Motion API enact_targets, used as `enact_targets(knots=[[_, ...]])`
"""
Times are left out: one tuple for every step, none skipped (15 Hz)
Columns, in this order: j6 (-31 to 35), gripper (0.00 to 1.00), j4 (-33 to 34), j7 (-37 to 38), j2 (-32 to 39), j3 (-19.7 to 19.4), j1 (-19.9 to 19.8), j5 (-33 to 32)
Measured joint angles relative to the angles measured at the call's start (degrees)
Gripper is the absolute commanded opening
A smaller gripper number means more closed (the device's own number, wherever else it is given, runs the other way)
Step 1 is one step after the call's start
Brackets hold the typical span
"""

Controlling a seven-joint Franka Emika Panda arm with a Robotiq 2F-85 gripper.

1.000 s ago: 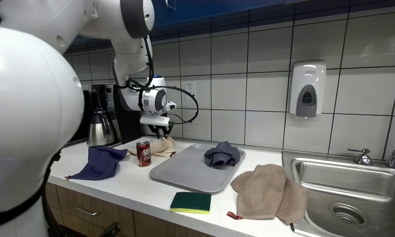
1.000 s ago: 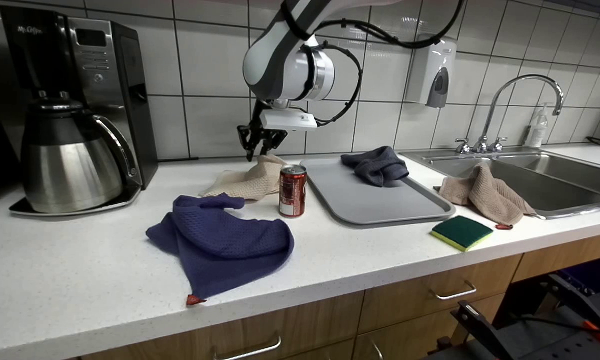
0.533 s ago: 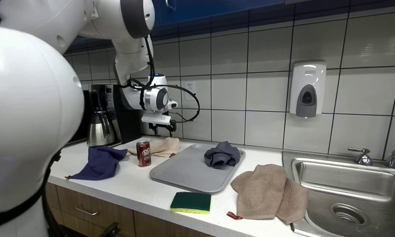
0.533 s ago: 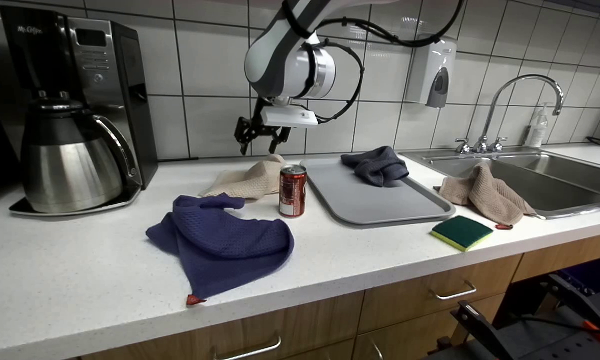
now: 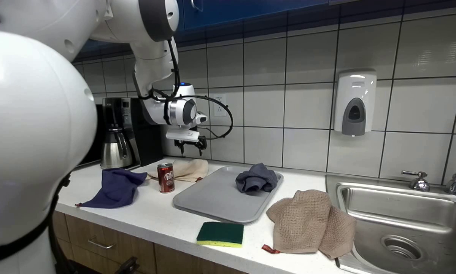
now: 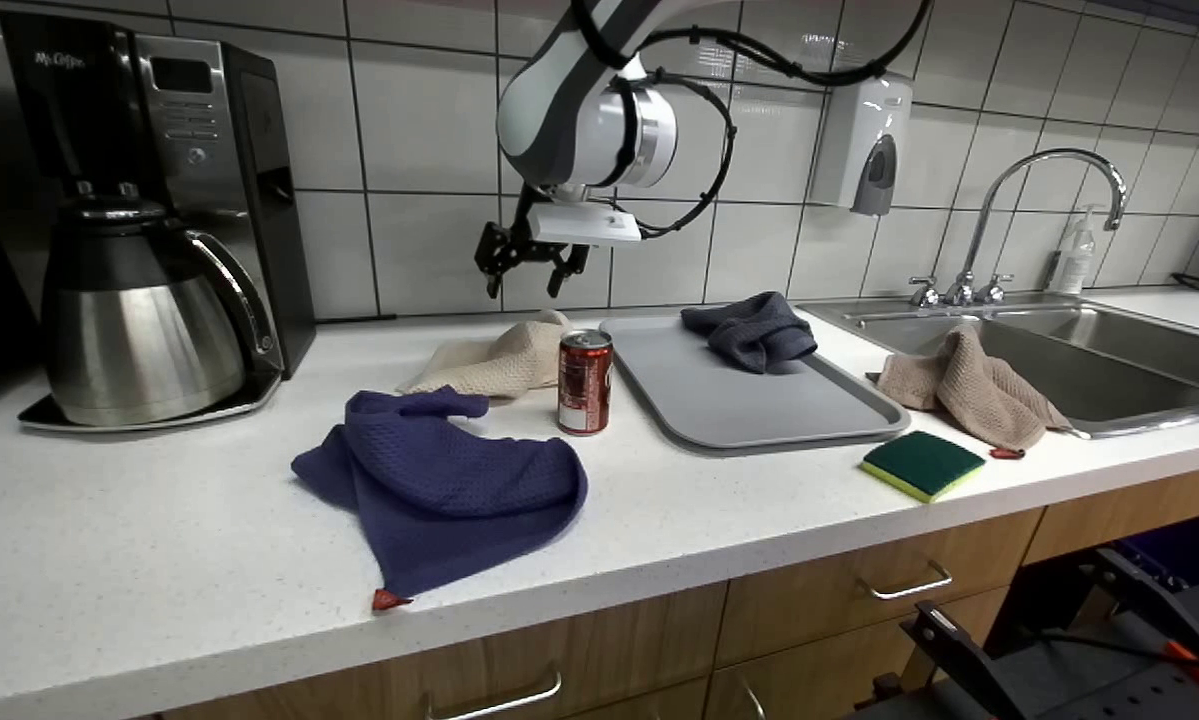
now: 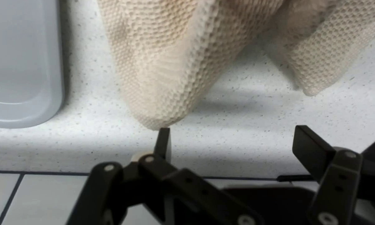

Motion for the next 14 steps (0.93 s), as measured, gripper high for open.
enact_targets(knots=[[0.0, 1.0, -0.12, 0.28, -0.29, -0.21, -0.05, 0.0], [0.0, 1.0, -0.29, 0.55, -0.62, -0.46, -0.09, 0.0], [0.0, 1.0, -0.51, 0.77, -0.98, -0.7, -0.14, 0.0], [0.0, 1.0, -0.89, 1.04, -1.44, -0.92, -0.24, 0.0], [0.0, 1.0, -1.37, 1.34, -1.97, -1.16, -0.34, 0.0], [0.0, 1.0, -1.88, 1.64, -2.47, -1.42, -0.43, 0.0], [0.0, 1.0, -2.52, 1.91, -3.08, -1.61, -0.59, 0.0], [0.0, 1.0, -3.2, 2.2, -3.64, -1.85, -0.75, 0.0], [0.0, 1.0, -3.79, 2.43, -4.12, -2.12, -0.88, 0.0], [0.0, 1.0, -4.46, 2.68, -4.64, -2.35, -1.05, 0.0], [0.0, 1.0, -5.13, 2.87, -5.11, -2.57, -1.26, 0.0], [0.0, 1.0, -5.81, 2.99, -5.58, -2.86, -1.44, 0.0], [0.0, 1.0, -6.53, 3.05, -6.08, -3.11, -1.66, 0.0], [0.0, 1.0, -7.29, 3.09, -6.61, -3.35, -1.9, 0.0]])
